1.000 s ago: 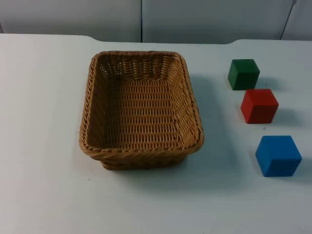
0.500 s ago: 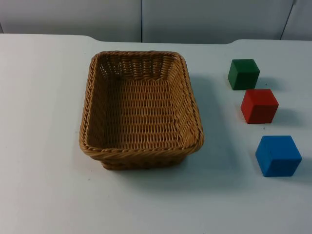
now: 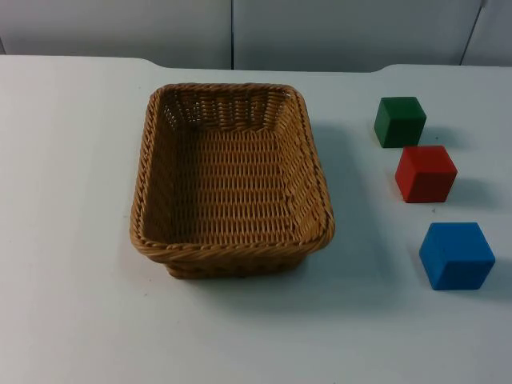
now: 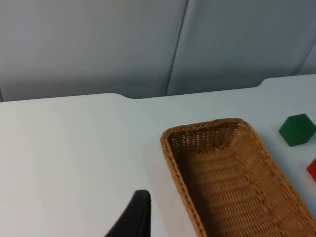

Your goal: Pick up the basket with the left hand and place the blue cube into the basket with the right hand.

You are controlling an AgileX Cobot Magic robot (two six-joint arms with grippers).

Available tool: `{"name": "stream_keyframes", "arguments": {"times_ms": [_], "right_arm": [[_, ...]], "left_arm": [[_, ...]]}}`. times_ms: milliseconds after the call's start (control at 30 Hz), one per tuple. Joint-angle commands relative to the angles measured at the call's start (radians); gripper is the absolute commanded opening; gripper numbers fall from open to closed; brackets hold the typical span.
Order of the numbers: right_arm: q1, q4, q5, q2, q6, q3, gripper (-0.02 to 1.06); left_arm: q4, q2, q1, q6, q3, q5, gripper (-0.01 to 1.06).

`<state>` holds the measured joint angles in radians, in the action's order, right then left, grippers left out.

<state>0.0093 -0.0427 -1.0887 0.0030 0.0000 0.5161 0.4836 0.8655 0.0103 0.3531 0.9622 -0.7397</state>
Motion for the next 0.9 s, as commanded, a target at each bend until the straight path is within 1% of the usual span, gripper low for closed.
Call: {"name": "stream_keyframes", "arguments": {"times_ms": [0, 33, 67, 100, 133, 167, 200, 300, 333, 400, 467, 500, 633, 667, 800, 867], "right_arm": [[-0.009, -0.005, 0.011, -0.003, 0.000, -0.008, 1.04], [-0.009, -0.005, 0.011, -0.003, 0.000, -0.008, 1.04], [-0.009, -0.005, 0.011, -0.003, 0.000, -0.008, 1.04], [-0.009, -0.005, 0.011, -0.003, 0.000, -0.008, 1.04], [-0.009, -0.005, 0.011, -0.003, 0.000, -0.008, 1.04], [-0.009, -0.005, 0.011, -0.003, 0.000, -0.008, 1.04], [-0.009, -0.005, 0.011, -0.003, 0.000, -0.008, 1.04], [-0.009, -0.005, 0.011, -0.003, 0.000, -0.008, 1.04], [-0.009, -0.005, 0.011, -0.003, 0.000, -0.008, 1.04], [-0.009, -0.005, 0.011, -0.003, 0.000, -0.008, 1.04], [-0.009, -0.005, 0.011, -0.003, 0.000, -0.008, 1.04], [-0.009, -0.005, 0.011, -0.003, 0.000, -0.008, 1.04], [-0.009, -0.005, 0.011, -0.003, 0.000, -0.008, 1.04], [-0.009, -0.005, 0.011, -0.003, 0.000, -0.008, 1.04], [-0.009, -0.005, 0.011, -0.003, 0.000, -0.008, 1.04], [-0.009, -0.005, 0.011, -0.003, 0.000, -0.008, 1.04]], "left_arm": [[0.130, 0.096, 0.005, 0.096, 0.022, 0.014, 0.95], [0.130, 0.096, 0.005, 0.096, 0.022, 0.014, 0.95], [0.170, 0.140, 0.005, 0.139, 0.026, 0.014, 0.95], [0.225, 0.182, 0.005, 0.176, 0.026, 0.017, 0.95], [0.305, 0.240, 0.005, 0.242, 0.026, 0.018, 0.95], [0.347, 0.284, 0.007, 0.281, 0.026, 0.018, 0.95], [0.347, 0.284, 0.007, 0.281, 0.026, 0.018, 0.95], [0.456, 0.405, 0.009, 0.366, 0.027, 0.018, 0.95], [0.456, 0.405, 0.009, 0.366, 0.027, 0.018, 0.95], [0.492, 0.484, 0.009, 0.399, 0.028, 0.023, 0.95], [0.508, 0.569, 0.009, 0.426, 0.033, 0.058, 0.95], [0.508, 0.569, 0.009, 0.426, 0.033, 0.058, 0.95], [0.506, 0.705, 0.021, 0.426, 0.081, 0.074, 0.95], [0.506, 0.705, 0.021, 0.426, 0.081, 0.074, 0.95], [0.501, 0.833, 0.080, 0.419, 0.170, 0.085, 0.95], [0.497, 0.860, 0.096, 0.403, 0.193, 0.096, 0.95]]}}
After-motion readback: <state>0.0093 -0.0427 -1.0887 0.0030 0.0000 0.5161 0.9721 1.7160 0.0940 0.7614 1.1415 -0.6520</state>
